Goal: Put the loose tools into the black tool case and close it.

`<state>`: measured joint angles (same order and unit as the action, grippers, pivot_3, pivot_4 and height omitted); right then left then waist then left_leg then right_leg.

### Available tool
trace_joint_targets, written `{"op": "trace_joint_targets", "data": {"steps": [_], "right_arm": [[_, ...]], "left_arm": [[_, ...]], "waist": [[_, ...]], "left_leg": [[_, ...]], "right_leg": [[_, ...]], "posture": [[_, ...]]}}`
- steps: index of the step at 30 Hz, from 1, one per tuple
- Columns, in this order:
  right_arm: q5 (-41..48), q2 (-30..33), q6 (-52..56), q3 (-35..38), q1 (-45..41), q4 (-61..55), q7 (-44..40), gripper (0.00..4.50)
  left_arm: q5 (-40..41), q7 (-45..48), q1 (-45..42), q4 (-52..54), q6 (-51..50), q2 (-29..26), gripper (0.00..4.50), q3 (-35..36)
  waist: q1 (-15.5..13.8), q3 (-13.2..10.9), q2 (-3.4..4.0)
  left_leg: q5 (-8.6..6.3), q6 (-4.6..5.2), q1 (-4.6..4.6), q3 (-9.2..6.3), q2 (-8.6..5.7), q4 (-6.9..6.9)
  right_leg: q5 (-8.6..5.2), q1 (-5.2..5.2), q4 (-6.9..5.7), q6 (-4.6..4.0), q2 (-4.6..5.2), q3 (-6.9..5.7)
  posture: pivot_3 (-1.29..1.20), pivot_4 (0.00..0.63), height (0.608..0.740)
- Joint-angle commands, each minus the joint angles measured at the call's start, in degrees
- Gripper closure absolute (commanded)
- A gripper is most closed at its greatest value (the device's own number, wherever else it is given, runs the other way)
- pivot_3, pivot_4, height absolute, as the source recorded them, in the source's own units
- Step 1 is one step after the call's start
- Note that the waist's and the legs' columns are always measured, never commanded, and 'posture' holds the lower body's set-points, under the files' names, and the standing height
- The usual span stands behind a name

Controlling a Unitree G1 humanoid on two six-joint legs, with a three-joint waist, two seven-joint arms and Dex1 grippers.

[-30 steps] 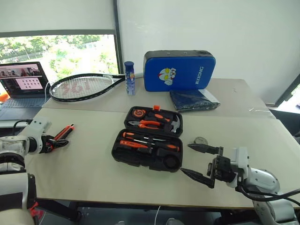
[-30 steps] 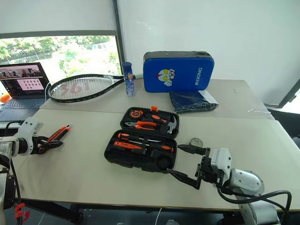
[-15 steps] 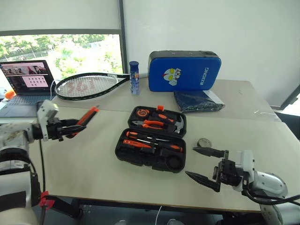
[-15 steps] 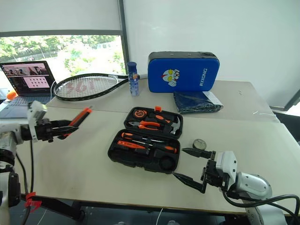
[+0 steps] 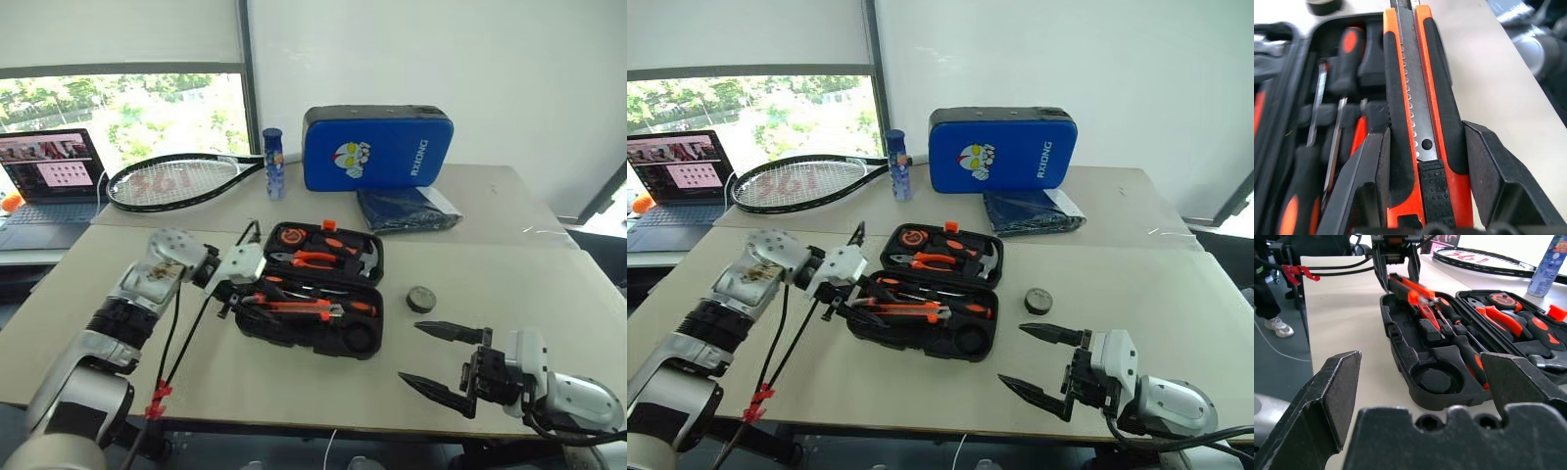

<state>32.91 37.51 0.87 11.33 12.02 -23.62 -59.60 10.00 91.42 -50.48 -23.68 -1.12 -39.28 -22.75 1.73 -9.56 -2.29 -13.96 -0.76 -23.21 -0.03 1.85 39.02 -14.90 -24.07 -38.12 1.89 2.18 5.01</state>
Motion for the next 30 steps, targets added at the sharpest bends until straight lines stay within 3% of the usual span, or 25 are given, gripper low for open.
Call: {"op": "trace_joint_targets", "data": {"steps": [1, 13, 24, 30], "right_arm": [[0.7, -0.4, -0.2, 1.3, 0.8, -3.4, 1.4, 0.00], [0.3, -0.9, -0.5, 1.1, 2.3, -4.3, 2.8, 0.00], [0.5, -0.7, 0.2, 0.5, 1.3, -4.3, 2.8, 0.00], [0.7, -0.6, 0.7, 0.7, 0.9, -4.5, 3.0, 0.00]], "left_arm": [[-4.7, -0.8, -1.7, -2.5, 3.2, 0.5, 2.78, -0.6], [-7.7, 0.6, -1.6, -6.3, 6.1, 1.1, 2.78, -0.2], [-13.1, -2.8, -3.5, -8.7, 5.9, 6.2, 2.78, -1.8], [-14.4, -1.0, -3.0, -8.2, 6.2, 5.2, 2.78, -1.8]], "waist": [[0.0, 0.0, 0.00], [-0.5, 0.0, 0.00], [-0.9, 0.0, 0.01], [-0.9, 0.0, 0.02]], "left_leg": [[0.00, 0.00, 0.00, 0.01, -0.01, 0.01], [0.00, 0.00, -0.02, 0.02, -0.01, 0.03], [0.00, 0.00, 0.00, 0.02, -0.03, 0.07], [0.00, 0.01, 0.07, 0.01, -0.03, 0.09]], "right_leg": [[0.00, 0.02, 0.00, 0.01, 0.01, 0.01], [0.00, 0.01, 0.03, 0.02, 0.01, 0.01], [0.01, 0.07, 0.03, 0.04, 0.01, 0.01], [0.02, 0.15, 0.02, 0.05, 0.02, 0.02]], "posture": [[0.00, 0.150, 0.740], [0.00, 0.150, 0.740], [0.00, 0.150, 0.740], [0.00, 0.150, 0.740]]}}
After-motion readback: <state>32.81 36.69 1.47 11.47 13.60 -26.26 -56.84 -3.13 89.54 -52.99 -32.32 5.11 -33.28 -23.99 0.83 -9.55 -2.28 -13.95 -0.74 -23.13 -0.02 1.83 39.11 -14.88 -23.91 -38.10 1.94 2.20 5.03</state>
